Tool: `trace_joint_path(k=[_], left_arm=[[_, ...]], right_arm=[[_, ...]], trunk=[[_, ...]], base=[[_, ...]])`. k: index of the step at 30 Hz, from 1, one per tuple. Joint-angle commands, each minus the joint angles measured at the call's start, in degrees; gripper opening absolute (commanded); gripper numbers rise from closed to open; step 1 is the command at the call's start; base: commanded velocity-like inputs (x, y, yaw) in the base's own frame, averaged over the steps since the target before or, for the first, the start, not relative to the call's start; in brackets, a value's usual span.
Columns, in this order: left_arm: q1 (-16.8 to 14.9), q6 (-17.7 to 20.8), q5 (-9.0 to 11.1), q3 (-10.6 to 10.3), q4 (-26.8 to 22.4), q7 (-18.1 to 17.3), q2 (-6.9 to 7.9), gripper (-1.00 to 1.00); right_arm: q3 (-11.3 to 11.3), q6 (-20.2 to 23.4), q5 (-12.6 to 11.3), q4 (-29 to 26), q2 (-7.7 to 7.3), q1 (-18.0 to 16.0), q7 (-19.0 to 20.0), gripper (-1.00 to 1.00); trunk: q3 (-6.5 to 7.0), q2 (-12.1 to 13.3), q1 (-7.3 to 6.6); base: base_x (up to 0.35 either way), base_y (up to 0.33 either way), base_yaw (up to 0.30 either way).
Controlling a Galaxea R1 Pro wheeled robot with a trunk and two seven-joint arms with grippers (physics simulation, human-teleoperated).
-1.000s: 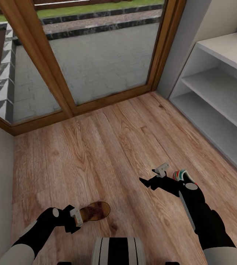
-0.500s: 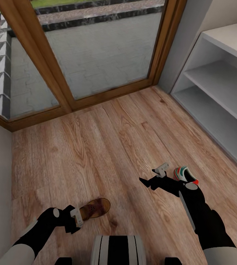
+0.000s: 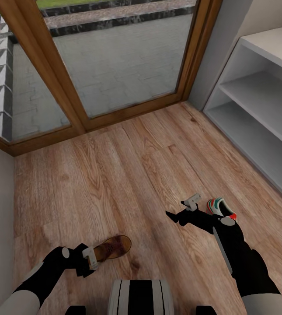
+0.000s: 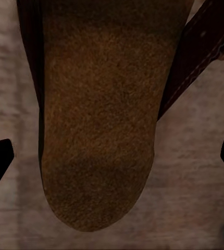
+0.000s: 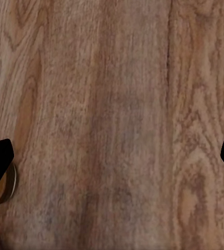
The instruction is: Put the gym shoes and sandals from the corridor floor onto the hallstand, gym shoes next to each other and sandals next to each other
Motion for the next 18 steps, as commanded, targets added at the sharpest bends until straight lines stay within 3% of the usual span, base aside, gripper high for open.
trace_joint_path(k=[1,10,18], left_arm=[[0.01,0.49,0.01,-0.21,-0.23,-0.19,0.05,1.0],[0.08,0.51,-0.02,-0.2,-0.9,-0.06,-0.22,1.0],[0.08,0.57,0.0,-0.19,-0.91,-0.03,-0.21,1.0]], right_arm=[[0.01,0.19,0.42,-0.09,-0.01,-0.02,0.29,1.0],[0.01,0.19,0.42,-0.09,-0.02,-0.02,0.29,1.0],[0.01,0.19,0.42,-0.09,-0.02,-0.02,0.29,1.0]], trunk=[[-0.04,-0.01,-0.01],[-1.59,-0.11,0.17],[-1.59,-0.11,0.17]], base=[[0.0,0.0,0.0],[0.0,0.0,0.0],[0.0,0.0,0.0]])
